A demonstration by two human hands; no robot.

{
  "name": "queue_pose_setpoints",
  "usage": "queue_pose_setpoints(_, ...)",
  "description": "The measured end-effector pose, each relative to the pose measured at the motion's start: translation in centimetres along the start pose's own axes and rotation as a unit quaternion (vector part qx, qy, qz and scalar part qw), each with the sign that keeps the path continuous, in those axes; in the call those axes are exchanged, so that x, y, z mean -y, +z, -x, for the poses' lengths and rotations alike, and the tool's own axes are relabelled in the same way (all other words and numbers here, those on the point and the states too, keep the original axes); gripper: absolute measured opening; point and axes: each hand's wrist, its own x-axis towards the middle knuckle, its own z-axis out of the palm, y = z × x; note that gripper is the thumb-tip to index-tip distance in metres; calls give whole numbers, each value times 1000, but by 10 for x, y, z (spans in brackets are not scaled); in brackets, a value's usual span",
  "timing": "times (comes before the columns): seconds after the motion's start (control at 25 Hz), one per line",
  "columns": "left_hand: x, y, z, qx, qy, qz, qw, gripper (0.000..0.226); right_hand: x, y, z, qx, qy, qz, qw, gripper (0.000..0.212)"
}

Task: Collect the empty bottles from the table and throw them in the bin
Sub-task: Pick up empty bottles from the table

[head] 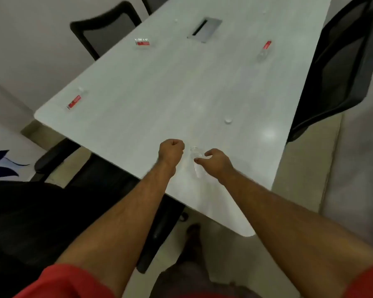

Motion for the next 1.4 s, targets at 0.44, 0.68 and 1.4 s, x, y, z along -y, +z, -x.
queue_pose_setpoints(0.44, 17, 42, -95, 55, -38, -100, 993, 16, -6, 10, -68, -77, 74, 2, 994, 61)
queue_pose_setpoints(0.68, -15, 110, -114, 140, 136, -297, 935, 47, -32, -37, -80, -183, 122, -123, 968, 54)
queue_pose_setpoints(1.4, 1, 146, -50, 169, -12, -89, 982, 25, -85, -80, -30, -93, 48, -230, 967, 42)
